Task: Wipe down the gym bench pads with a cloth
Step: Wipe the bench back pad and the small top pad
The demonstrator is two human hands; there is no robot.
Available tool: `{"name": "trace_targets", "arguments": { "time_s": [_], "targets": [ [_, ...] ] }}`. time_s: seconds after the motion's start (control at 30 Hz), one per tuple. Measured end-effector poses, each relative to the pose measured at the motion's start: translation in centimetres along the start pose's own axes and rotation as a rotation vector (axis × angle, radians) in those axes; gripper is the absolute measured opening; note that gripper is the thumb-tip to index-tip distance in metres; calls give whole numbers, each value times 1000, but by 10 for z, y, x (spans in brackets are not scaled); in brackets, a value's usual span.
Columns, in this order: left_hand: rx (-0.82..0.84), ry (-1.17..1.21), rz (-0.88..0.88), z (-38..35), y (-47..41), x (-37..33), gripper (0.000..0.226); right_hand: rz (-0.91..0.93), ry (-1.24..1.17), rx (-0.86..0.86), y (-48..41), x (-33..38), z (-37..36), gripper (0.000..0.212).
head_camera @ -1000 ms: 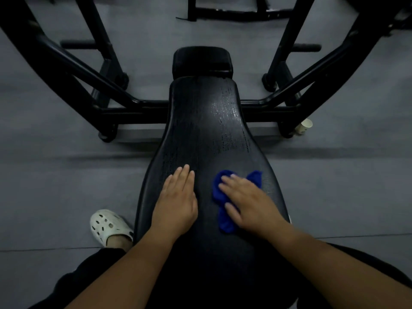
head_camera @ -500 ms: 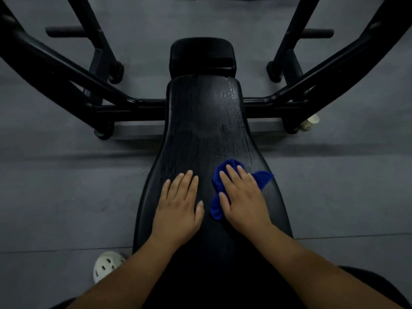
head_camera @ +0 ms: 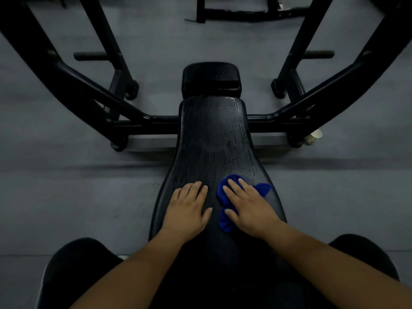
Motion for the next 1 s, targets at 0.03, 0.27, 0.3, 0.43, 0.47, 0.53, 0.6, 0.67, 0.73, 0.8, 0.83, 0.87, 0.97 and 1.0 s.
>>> {"name": "trace_targets", "arguments": {
  "time_s": [0.03,0.27,0.3,0.43,0.47,0.53,0.6,0.67,0.73,0.8,0.83,0.87,0.97,1.0],
  "targets": [
    [-18,5,1,-4,2,0,66,-6,7,-27,-1,-1,-1,71],
    [-115,47,0,-23,10,0,64,-74,-35,-161,7,7,-11,68],
    [-117,51,3,-22,10,0,64,-79,-31,-180,8,7,-12,69],
    [-120,72,13,-25,11,0,63,-95,-46,-233,9,3,-16,65],
    [-123,77,17,-25,10,1,63,-108,-45,-246,4,-3,-14,64],
    [-117,81,26,-25,9,2,63,-165,-45,-298,-19,-23,-2,62],
    [-104,75,31,-26,8,3,64,-240,-49,-358,-47,-33,14,62],
    [-82,59,39,-26,9,5,64,-225,-46,-350,-60,-27,16,61],
    [-88,58,31,-24,9,5,64,-8,9,-258,-45,-16,6,60],
    [-109,72,23,-22,8,5,63,227,61,-213,-22,-26,-3,58],
    [-116,73,21,-22,8,5,63,254,74,-242,-21,-39,-2,58],
    [-119,70,22,-22,9,5,63,189,63,-287,-26,-52,4,58],
    [-107,50,25,-22,8,5,63,-153,-33,-375,-54,-48,17,61],
    [-105,47,25,-22,8,5,63,-140,-39,-376,-55,-30,14,61]
  ]
}}
Point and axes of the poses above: each hand's wrist, its own y-axis away from the middle knuckle, its own z-axis out of the back of the hand, x = y × z, the point moved 3 cm from there along -y, towards the middle knuckle, and after that the axes turned 4 degrees about z, right-handed, at the moved point
